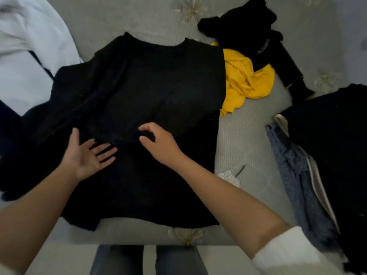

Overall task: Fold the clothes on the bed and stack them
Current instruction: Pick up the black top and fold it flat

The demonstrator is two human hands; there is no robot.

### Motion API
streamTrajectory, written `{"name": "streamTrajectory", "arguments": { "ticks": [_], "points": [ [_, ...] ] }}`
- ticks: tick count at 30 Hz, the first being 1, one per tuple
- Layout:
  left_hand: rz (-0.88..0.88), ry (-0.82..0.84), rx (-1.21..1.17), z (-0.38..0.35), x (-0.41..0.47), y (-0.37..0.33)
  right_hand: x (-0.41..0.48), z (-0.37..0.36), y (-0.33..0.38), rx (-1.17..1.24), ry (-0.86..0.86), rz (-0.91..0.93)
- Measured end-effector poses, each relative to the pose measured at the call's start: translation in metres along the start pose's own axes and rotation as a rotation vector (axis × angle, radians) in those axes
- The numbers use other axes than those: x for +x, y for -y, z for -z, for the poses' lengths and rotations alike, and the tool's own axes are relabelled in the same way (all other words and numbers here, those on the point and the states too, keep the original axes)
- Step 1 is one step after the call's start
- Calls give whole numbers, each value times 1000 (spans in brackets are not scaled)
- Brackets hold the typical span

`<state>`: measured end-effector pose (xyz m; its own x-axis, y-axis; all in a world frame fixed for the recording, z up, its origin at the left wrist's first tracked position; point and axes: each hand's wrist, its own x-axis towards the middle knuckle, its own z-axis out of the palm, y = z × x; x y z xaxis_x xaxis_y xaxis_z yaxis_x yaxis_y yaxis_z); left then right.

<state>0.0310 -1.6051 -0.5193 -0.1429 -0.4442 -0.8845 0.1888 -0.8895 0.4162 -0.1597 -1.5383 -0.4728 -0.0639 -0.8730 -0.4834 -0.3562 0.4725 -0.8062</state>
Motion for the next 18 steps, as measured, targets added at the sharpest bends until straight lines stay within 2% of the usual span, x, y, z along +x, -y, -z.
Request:
{"name": "streamTrajectory", "arguments": {
  "ticks": [3, 6, 10, 14, 16, 18],
  "points": [
    [77, -74, 167, 10, 11, 9, 5, -1, -32, -1, -263, -89],
    [-6, -255, 296, 9, 13, 11, -1, 19, -61, -78, -478, -225],
    [-160, -348, 283, 0, -6, 0, -17, 44, -76, -183, -601, -346],
    [-399, -326, 336, 12, -22, -10, -14, 46, -64, -295, -632, -295],
    [-413, -352, 380, 23, -20, -8, -2, 43, -61, -378, -645, -274],
    [-370, -401, 352, 35, -13, -4, 13, 43, -60, -391, -676, -327]
  ]
}}
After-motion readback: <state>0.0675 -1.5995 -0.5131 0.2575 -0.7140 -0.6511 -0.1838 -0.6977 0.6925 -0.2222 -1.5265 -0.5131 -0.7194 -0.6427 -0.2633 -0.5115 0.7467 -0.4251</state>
